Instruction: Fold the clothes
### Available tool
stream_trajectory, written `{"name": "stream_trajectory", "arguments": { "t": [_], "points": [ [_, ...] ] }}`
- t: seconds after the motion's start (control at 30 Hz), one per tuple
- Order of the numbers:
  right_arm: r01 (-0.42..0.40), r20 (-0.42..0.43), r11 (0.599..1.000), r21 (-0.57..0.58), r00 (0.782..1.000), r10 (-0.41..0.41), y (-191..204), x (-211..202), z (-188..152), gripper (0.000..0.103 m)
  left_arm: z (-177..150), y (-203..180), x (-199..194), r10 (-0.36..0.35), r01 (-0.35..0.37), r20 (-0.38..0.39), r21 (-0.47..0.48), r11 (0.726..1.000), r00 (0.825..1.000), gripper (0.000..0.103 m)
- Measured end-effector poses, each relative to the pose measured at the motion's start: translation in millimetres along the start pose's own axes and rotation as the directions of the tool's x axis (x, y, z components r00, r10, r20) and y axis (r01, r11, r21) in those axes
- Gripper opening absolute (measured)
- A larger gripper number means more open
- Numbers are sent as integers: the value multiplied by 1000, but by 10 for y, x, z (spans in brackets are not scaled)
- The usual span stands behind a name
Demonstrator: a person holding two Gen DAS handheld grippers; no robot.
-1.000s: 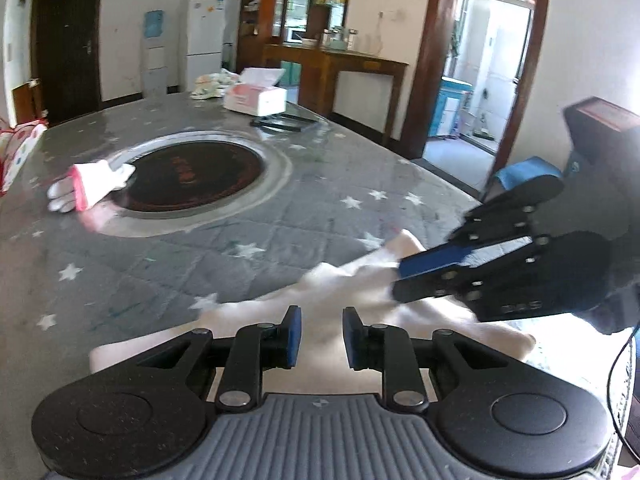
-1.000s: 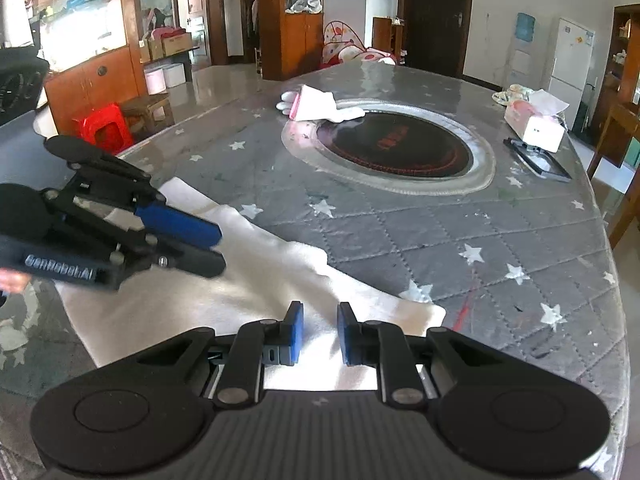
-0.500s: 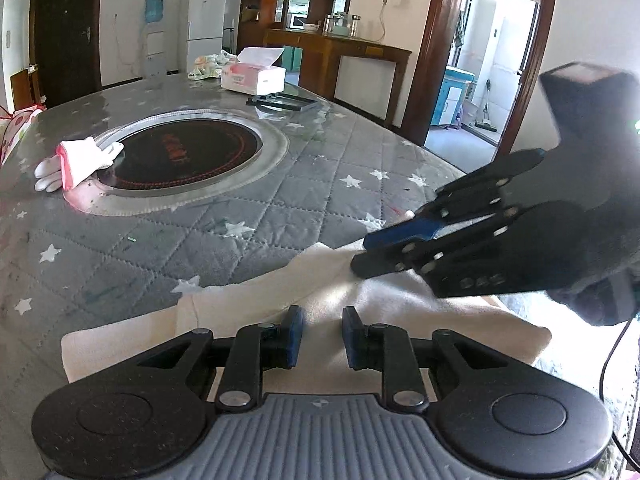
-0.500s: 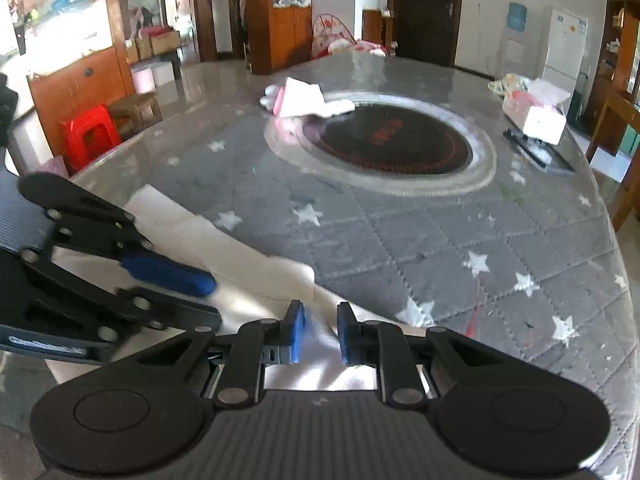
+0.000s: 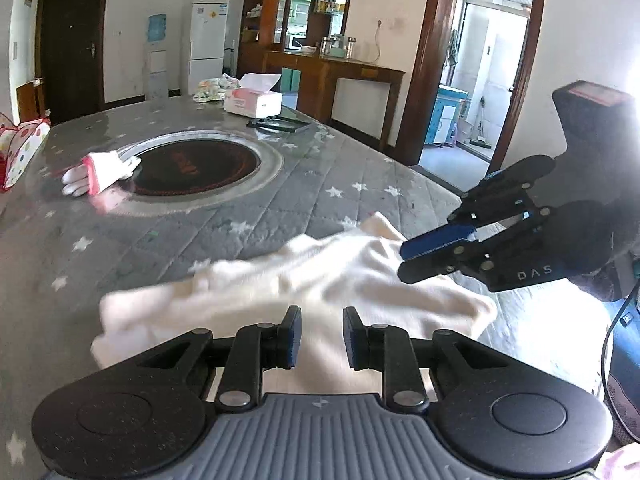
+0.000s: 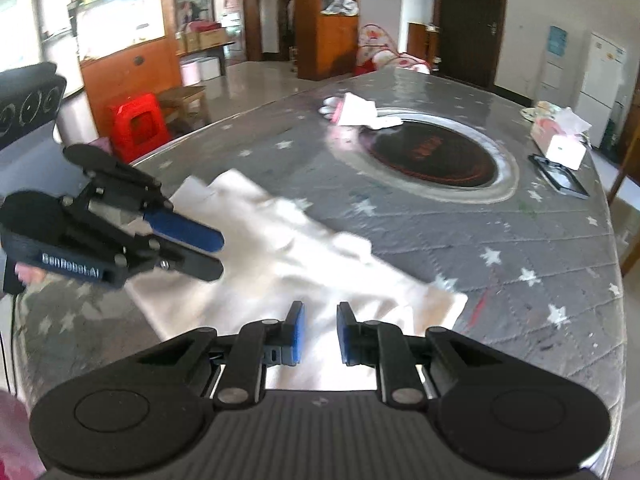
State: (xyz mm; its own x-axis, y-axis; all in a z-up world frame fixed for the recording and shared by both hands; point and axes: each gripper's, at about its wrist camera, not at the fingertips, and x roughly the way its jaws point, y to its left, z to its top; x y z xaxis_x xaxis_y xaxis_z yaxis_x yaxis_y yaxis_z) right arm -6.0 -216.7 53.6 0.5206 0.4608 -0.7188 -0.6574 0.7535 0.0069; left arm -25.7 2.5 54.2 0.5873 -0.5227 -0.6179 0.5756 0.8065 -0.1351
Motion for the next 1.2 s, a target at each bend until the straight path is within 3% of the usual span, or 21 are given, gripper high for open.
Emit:
{"name": "stream_trajectory", "arguments": {
  "t": [0.3,0.7,0.9,1.2],
  "points": [
    [22,-38,999,35,999,-20,-15,105,-226,15,-336,198,-243,53,-54,-14,-100,993,998,25],
    [40,-28,999,24,999,-39,-6,102,-245,14,-586,400,-483,44,-35,43,-199,979,998,24],
    [34,0,999,-13,999,-34,113,-96,-185,15,-517,327,-598,54,-41,70,-178,983,996,27],
    [34,-65,995,-89,997,-39,272,-180,-349,15,-599,378,-507,68,-61,32,-183,981,997,27]
  ]
}}
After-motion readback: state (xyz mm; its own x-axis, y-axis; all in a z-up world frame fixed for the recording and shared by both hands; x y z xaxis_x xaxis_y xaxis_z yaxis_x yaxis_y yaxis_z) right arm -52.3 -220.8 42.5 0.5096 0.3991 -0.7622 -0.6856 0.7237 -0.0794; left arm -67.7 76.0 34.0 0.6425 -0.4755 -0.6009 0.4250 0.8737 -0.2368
